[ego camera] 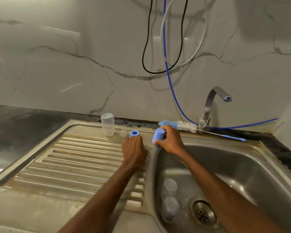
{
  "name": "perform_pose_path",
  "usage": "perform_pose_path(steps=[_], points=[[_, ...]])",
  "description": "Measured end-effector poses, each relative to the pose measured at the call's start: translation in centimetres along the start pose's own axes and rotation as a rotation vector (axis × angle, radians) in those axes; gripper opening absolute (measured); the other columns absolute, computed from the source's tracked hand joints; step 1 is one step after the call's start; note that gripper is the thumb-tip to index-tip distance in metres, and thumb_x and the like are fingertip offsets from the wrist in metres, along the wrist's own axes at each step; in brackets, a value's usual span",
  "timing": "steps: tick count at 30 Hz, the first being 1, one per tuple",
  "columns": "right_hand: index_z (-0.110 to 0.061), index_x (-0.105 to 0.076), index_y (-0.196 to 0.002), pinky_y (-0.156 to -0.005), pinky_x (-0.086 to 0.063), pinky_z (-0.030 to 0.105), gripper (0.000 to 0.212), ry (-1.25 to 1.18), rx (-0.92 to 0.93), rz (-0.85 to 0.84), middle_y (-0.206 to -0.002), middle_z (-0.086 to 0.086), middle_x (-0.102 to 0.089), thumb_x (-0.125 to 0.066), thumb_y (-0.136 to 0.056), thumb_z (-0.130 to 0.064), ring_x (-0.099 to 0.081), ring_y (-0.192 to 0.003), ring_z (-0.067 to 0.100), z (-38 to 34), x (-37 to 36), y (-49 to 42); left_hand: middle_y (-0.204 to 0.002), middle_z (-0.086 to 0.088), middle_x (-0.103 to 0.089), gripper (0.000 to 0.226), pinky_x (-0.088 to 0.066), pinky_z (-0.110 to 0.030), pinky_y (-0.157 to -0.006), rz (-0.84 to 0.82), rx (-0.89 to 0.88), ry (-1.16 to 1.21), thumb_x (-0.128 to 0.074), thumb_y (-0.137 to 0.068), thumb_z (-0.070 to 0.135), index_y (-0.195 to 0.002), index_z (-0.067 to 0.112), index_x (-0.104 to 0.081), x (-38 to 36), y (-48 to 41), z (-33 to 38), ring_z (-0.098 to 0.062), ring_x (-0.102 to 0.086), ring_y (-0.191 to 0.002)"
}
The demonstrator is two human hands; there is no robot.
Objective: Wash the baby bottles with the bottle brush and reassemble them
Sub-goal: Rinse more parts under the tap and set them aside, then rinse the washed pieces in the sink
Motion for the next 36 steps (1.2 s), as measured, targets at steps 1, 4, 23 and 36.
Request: perform_pose_path(steps=[1, 4, 23, 36], points=[[-0.015, -0.061, -0.120, -0.089, -0.052, 0.033, 0.061, 0.023, 0.009, -0.008, -0.117, 0.001, -0.064, -0.092, -0.067, -0.021, -0.061, -0.106, 0.021, -0.5, -1.0, -0.6, -0.106, -0.009, -0.067, 0.010, -0.050, -0.040, -0.087, -0.014, 0.005, -0.016, -0.059, -0.089, 0.018, -0.098, 0.014, -0.060, 0.0, 0.1, -0.3, -0.031, -0.061, -0.104], [-0.015, -0.063, -0.110, -0.085, -0.053, 0.035, 0.053, 0.037, 0.055, 0.018, -0.111, 0.003, -0.067, -0.090, -0.064, -0.016, -0.063, -0.100, 0.022, -1.3, -3.2, -1.8, -0.103, -0.009, -0.066, 0.005, -0.048, -0.039, -0.088, 0.004, 0.036, 0.007, -0.057, -0.090, 0.016, -0.088, 0.017, -0.053, 0.0, 0.4, -0.7, -0.030, -0.060, -0.105], [-0.014, -0.049, -0.136, -0.102, -0.048, 0.039, 0.068, 0.030, 0.057, 0.094, -0.132, 0.008, -0.061, -0.084, -0.081, -0.031, -0.058, -0.121, 0.022, -0.7, -1.7, 0.9, -0.122, -0.010, -0.063, 0.016, -0.044, -0.039, -0.099, 0.002, 0.014, -0.033, -0.060, -0.094, 0.023, -0.108, 0.014, -0.060, 0.1, 1.1, -0.2, -0.028, -0.052, -0.119], [-0.021, -0.065, -0.125, -0.093, -0.053, 0.036, 0.075, 0.533, -0.151, -0.502, -0.128, 0.001, -0.066, -0.075, -0.070, -0.071, -0.063, -0.114, 0.023, 3.5, 0.1, 11.3, -0.111, -0.006, -0.065, 0.018, -0.046, -0.039, -0.093, 0.062, -0.090, 0.012, -0.067, -0.089, 0.017, -0.107, 0.017, -0.062, 0.1, 2.8, 2.5, -0.025, -0.055, -0.109]])
Point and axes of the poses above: each hand's wrist, its own y-axis away from the middle knuckle, its own x-axis out of the back of the hand, z = x × y, the point moved 2 cm from there along -y, towards the middle knuckle
